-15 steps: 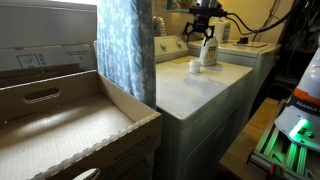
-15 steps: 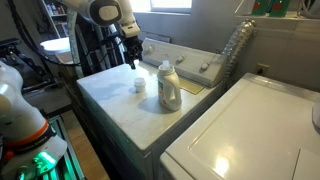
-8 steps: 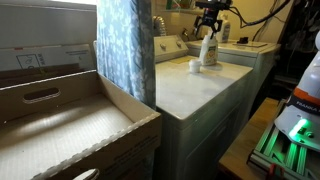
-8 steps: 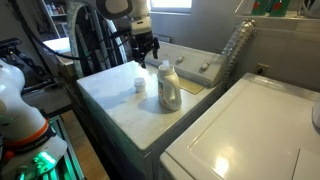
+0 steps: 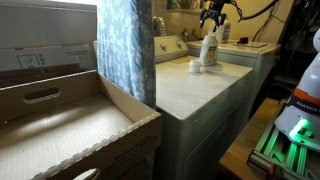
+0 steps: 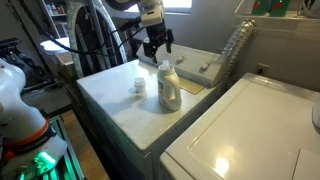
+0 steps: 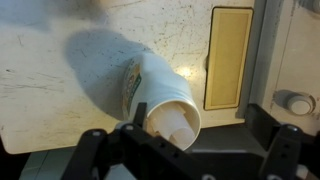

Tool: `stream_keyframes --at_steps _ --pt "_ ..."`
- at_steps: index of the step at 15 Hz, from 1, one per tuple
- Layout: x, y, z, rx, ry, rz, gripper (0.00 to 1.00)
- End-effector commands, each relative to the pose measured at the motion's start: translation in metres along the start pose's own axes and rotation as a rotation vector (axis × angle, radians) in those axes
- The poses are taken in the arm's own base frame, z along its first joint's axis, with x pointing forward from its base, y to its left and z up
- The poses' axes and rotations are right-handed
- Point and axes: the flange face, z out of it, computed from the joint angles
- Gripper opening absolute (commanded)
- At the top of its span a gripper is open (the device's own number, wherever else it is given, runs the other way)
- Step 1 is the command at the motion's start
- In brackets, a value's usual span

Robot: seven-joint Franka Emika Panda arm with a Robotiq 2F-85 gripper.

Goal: Pour some of contents of the container into the cap

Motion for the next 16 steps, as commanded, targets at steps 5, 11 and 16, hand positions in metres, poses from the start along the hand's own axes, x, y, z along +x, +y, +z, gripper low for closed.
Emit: stream_keyframes --at_steps 5,11,16 --pt "0.017 0.001 -0.01 0.04 -0.023 0.042 1.0" --pt "0.063 0.02 -0.011 0.033 -0.197 0.064 1.0" --pt "0.112 0.036 0.01 -0.006 -0.195 0.147 1.0"
